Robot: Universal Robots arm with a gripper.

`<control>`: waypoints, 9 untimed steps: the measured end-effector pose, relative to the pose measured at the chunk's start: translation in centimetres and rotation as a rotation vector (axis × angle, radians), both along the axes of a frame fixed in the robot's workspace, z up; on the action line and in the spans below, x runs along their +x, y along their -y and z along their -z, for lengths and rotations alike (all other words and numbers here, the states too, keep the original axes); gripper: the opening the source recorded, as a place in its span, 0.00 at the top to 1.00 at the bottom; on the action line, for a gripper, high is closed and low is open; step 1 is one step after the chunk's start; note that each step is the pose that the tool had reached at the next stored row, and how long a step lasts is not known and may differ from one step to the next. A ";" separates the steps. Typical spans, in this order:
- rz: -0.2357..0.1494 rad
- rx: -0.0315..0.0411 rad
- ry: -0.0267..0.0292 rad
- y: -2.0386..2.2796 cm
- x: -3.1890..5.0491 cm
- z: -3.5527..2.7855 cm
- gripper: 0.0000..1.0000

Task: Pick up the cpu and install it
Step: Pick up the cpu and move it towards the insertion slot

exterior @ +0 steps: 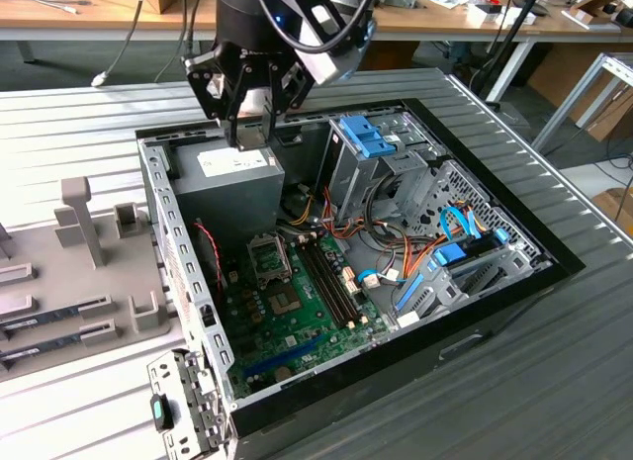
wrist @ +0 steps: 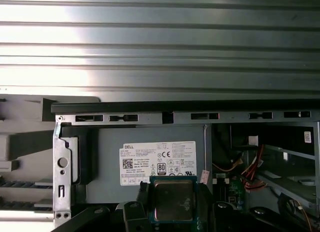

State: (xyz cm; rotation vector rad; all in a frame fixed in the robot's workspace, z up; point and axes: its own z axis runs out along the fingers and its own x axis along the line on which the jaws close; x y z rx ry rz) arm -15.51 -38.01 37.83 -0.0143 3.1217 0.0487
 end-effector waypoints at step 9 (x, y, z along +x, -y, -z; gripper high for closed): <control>0.000 0.0000 0.0000 0.00 0.66 0.23 0.53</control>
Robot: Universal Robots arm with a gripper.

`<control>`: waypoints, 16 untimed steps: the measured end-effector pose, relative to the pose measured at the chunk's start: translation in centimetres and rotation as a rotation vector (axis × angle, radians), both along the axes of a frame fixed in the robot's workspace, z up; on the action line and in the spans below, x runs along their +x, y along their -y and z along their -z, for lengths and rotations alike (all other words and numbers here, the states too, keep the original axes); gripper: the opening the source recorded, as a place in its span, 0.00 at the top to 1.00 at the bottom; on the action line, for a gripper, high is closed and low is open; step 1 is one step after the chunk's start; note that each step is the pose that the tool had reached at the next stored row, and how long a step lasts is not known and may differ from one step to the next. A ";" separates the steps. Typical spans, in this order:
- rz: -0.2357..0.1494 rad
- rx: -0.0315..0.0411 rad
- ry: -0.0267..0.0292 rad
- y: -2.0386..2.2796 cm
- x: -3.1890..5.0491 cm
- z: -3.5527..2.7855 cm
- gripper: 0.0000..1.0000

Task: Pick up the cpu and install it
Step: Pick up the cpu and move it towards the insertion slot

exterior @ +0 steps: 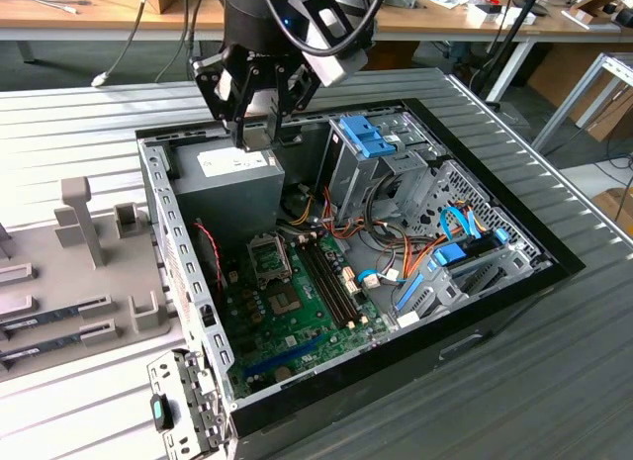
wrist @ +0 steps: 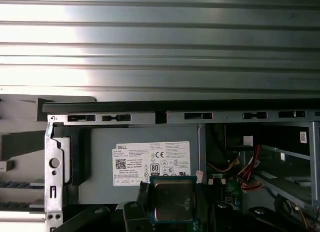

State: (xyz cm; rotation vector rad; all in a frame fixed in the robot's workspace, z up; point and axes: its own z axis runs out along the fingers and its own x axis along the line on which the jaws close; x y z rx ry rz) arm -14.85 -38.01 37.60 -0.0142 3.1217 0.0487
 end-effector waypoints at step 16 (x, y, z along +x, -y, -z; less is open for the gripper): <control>0.000 0.0000 0.0000 0.00 1.20 0.44 0.53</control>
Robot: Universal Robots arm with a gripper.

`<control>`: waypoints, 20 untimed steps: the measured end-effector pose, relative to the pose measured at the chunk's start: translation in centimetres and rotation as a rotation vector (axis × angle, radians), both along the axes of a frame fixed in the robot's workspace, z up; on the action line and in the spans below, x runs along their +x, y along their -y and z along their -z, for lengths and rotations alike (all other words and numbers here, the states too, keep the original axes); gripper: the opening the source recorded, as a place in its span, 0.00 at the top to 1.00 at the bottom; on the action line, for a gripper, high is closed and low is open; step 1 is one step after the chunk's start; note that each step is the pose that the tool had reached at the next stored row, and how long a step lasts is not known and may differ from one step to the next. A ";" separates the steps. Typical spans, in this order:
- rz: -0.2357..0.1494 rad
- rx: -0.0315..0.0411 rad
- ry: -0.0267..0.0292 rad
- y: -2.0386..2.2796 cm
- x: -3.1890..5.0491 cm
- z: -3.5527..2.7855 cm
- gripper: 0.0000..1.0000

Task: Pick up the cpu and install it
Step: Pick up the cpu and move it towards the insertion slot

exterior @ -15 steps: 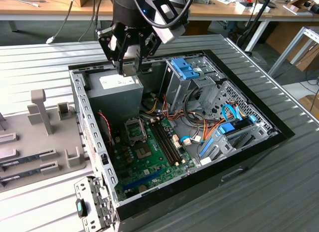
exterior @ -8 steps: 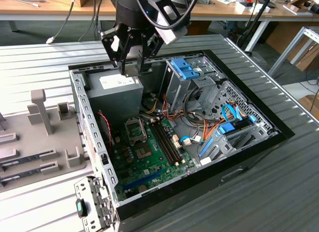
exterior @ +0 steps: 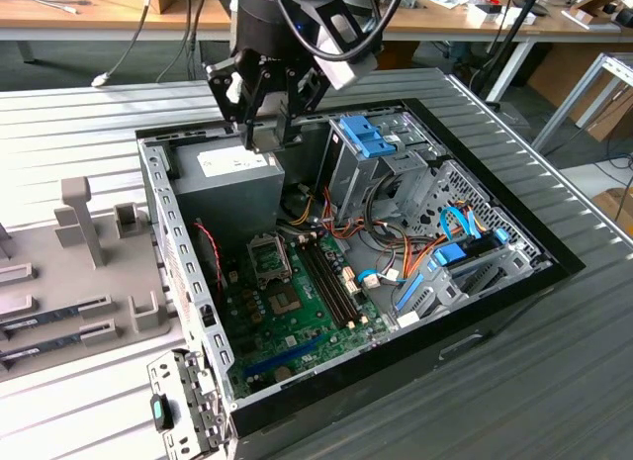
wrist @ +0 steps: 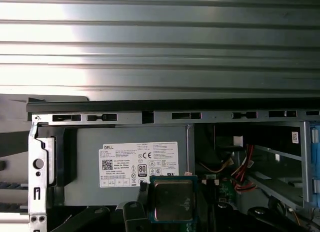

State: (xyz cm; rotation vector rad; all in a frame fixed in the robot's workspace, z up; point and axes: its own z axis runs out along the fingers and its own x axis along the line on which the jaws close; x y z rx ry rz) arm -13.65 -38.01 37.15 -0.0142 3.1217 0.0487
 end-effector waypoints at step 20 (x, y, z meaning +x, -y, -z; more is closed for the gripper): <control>0.000 0.0000 0.0000 0.00 1.64 0.62 0.53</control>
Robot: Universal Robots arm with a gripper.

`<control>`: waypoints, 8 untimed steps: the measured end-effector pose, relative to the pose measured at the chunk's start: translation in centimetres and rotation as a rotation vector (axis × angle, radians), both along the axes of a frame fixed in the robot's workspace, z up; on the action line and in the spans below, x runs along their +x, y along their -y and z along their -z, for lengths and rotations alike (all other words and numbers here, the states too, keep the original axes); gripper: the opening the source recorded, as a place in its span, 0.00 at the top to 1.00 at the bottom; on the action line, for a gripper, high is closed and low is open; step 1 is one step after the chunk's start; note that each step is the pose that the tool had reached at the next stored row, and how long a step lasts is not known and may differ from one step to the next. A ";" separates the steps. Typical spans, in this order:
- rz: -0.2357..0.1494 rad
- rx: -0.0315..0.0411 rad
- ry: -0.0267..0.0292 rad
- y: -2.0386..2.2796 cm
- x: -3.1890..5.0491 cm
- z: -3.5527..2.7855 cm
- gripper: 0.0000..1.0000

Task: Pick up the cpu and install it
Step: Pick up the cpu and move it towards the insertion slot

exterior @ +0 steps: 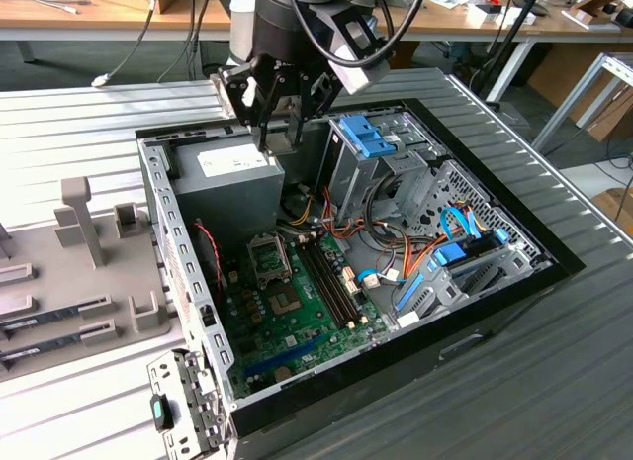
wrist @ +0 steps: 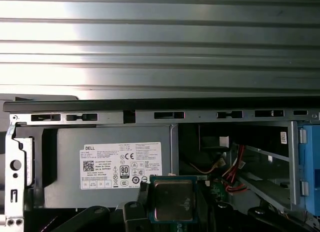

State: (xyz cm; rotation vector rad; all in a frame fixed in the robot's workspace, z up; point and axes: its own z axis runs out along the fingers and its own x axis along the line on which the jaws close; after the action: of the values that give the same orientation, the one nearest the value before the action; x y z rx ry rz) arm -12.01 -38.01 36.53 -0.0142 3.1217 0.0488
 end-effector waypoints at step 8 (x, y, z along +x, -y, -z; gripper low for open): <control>0.000 0.0000 0.0000 0.00 0.58 0.22 0.53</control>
State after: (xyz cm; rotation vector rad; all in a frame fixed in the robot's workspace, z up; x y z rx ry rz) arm -11.43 -38.01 36.32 -0.0142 3.1217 0.0488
